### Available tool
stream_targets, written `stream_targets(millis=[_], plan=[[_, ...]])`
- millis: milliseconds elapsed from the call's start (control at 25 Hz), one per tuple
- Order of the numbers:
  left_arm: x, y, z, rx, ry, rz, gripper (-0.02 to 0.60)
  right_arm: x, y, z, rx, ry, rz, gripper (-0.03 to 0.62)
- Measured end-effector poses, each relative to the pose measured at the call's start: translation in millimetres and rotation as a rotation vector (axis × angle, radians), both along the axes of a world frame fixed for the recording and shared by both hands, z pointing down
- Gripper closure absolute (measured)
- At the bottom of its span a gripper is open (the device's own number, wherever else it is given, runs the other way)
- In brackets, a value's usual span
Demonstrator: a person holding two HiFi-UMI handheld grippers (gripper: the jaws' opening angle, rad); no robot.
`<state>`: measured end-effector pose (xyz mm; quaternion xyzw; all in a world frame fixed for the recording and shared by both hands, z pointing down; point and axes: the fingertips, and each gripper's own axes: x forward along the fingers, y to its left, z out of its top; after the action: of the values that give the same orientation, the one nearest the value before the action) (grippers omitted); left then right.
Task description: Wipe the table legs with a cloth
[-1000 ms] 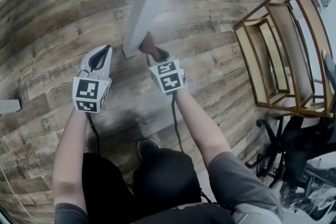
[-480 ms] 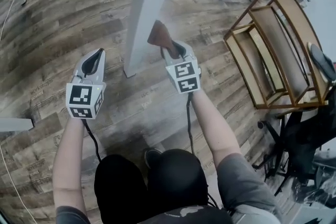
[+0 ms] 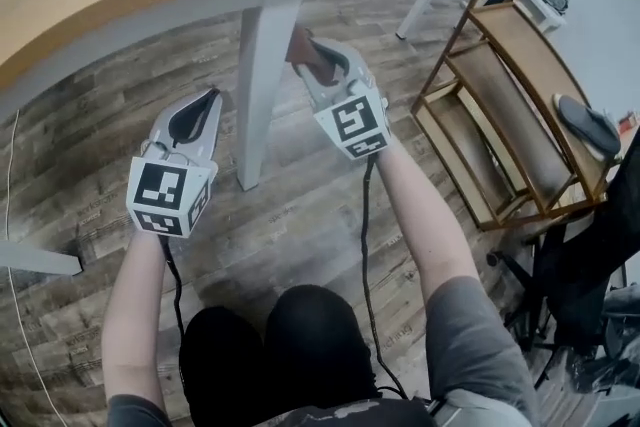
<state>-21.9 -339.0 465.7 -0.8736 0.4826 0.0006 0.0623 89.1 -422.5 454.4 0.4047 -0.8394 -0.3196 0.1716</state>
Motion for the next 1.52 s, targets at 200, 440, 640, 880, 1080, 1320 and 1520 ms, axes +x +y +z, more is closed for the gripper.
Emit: stream_targets(millis=[200,440,640,880,1080,1320,1520], plan=[[8.7,-5.6,-31.4,0.029,0.021,-0.013,0.561,-9.6,-10.5,-44.4,0.072,-0.036,-0.037,0.51],[16.7,-3.9,-28.4,0.033,0.014,-0.016,0.561,-31.4,-20.1,-42.6,0.072,0.024,-0.126,0.51],[16.8,-4.1,10.6,-0.016,-0.002,-0.028,0.561,-40.8,-13.7,3.7,0.038,0.101,-0.155,0.51],[12.5,1.6,71.4,-0.104,-0.022,-0.03,0.561,-32.3,-5.4,74.3,-0.044,0.157,-0.146,0.51],[-0.9,1.2,131.0,-0.19,0.009,-0.061,0.561,-27.0,-2.5,137.4,-0.128,0.15,-0.119,0.51],[-10.1,9.8,216.3,-0.307,-0.021,-0.065,0.561,-21.9,0.6,228.2,-0.273,0.164,-0.082,0.51],[-15.3,18.9,265.2,-0.378,-0.025,-0.069,0.561,-20.4,3.8,295.1,-0.352,0.243,-0.053,0.51]])
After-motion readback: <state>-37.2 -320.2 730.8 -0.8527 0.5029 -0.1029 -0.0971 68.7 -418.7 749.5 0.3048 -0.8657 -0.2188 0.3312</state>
